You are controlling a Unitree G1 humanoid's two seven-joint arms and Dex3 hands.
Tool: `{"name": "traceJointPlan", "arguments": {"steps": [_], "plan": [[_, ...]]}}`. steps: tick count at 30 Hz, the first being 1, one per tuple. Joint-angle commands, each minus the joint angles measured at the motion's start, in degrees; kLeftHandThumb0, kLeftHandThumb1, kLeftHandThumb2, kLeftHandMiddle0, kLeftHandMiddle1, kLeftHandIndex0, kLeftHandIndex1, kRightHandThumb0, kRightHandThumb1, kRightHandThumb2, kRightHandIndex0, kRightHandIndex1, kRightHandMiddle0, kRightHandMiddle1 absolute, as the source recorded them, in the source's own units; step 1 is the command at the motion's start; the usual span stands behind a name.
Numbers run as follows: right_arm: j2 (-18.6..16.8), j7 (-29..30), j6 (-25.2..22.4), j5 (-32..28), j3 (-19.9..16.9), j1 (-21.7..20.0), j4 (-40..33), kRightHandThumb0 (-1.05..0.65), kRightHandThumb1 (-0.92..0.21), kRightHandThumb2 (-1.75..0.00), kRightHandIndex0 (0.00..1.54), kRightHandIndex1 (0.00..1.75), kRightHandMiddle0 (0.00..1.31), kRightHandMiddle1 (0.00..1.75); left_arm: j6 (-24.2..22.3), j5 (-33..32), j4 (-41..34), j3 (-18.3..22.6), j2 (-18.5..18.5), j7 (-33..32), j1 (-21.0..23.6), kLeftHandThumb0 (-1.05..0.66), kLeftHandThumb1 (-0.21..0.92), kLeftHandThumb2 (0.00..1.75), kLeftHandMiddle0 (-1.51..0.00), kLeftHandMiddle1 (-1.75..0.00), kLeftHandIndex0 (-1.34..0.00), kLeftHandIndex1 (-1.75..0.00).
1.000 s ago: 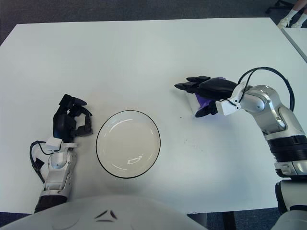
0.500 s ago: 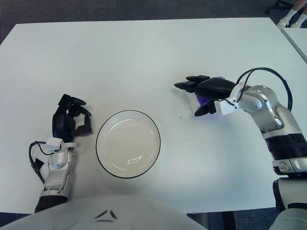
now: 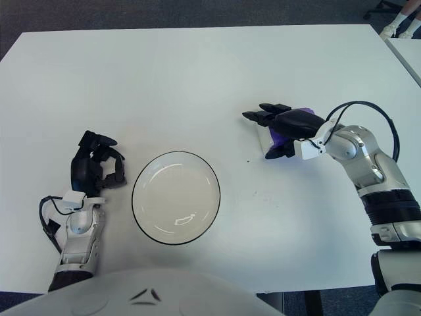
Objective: Put the tissue paper into the plate.
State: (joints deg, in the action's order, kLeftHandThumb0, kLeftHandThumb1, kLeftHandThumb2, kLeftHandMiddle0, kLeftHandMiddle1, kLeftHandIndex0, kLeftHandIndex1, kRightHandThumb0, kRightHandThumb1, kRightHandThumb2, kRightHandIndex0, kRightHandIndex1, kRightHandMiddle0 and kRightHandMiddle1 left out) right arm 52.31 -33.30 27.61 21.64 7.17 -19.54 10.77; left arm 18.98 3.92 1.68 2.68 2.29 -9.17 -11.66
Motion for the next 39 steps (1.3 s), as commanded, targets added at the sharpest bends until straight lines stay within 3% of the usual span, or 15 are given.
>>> {"name": "traceJointPlan", "arguments": {"steps": [1,18,28,39], "plan": [[-0.2,-1.3,-2.9,-0.7,-0.3,2.0,-0.1,-1.05,-0.82,-0.25,0.0,0.0,0.0,0.0,-1.4,0.6,4.4,0.0,-0.1,0.2,-4.2,-0.01,0.11,1.57,-0.78,-1.75,-0.51,-1.75],[-1.7,4.8,-2.3,-0.9,-1.4,5.9,3.8,-1.05,-0.82,-0.28,0.0,0.0,0.0,0.0,-1.6,0.1,4.0,0.3,-0.9,0.5,-4.5,-0.01,0.06,1.63,-0.83,-1.75,-0.55,-1.75],[-2.3,10.0,-2.3,-1.3,-4.1,9.0,3.1,-1.05,-0.81,-0.28,0.0,0.0,0.0,0.0,-1.6,0.6,3.6,0.3,-1.0,0.1,-4.7,-0.01,0.01,1.67,-0.85,-1.75,-0.6,-1.73],[-2.2,11.7,-8.9,-0.5,-8.4,13.3,-4.3,-1.05,-0.78,-0.28,0.0,0.0,0.0,0.0,-2.2,0.3,2.9,0.2,-0.9,0.6,-5.1,-0.01,0.01,1.68,-0.86,-1.75,-0.6,-1.72]]}}
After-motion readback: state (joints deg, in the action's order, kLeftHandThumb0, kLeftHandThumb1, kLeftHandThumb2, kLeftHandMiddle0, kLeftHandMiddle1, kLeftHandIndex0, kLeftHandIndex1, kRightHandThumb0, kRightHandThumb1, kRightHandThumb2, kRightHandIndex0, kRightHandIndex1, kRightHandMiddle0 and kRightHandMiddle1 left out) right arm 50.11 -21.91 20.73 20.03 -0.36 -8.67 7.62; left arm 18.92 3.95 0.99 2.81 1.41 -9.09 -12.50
